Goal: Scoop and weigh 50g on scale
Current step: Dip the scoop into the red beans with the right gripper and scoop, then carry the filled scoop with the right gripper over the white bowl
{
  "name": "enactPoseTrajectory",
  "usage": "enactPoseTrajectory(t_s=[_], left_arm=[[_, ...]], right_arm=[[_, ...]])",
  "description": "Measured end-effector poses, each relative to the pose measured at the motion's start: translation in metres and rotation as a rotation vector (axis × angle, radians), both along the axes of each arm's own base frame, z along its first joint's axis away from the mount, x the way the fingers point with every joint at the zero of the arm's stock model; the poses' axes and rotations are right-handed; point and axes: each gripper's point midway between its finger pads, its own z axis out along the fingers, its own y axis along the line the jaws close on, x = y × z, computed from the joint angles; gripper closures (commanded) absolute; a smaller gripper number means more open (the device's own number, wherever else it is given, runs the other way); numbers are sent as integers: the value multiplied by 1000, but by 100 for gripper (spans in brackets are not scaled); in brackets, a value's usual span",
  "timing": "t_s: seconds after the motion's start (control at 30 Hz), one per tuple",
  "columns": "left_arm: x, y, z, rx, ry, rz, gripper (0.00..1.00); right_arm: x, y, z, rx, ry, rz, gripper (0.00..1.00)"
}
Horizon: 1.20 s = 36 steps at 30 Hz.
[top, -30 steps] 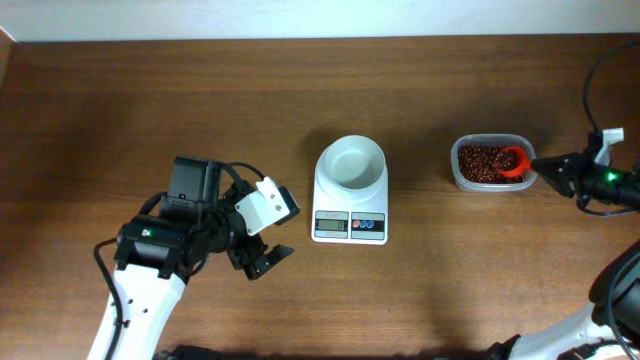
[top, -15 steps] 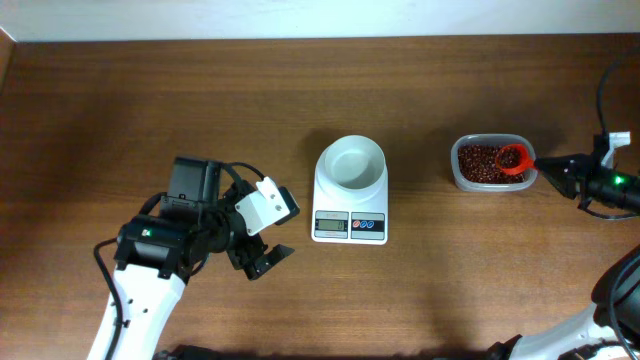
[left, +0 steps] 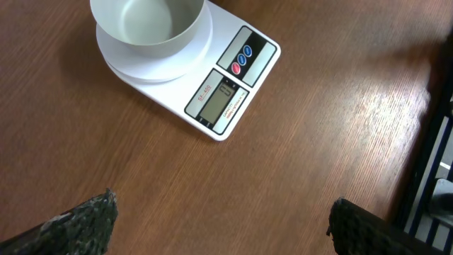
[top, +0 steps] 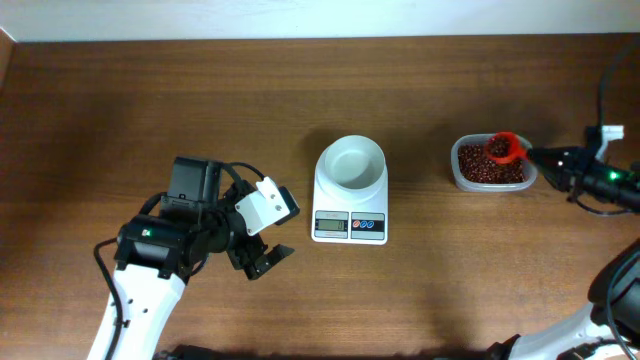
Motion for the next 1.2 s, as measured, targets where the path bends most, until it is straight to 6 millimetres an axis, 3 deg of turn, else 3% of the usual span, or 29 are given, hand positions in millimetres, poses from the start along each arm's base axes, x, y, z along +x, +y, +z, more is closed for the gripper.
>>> enactPoseTrajectory(t_s=[0.3, 0.6, 0.87, 1.0, 1.2], left_arm=[[0, 0, 0, 0, 1, 0, 1], [0, 0, 0, 0, 0, 0, 1], [0, 0, 0, 0, 0, 0, 1], [0, 0, 0, 0, 0, 0, 1], [0, 0, 0, -1, 0, 0, 1]], right_arm=[[11, 84, 4, 7, -32, 224, 96], [5, 166, 7, 21, -63, 436, 96], [10, 215, 10, 12, -127, 542, 96], [13, 229, 9, -19, -168, 573, 96], [30, 230, 0, -148, -259, 565, 96]])
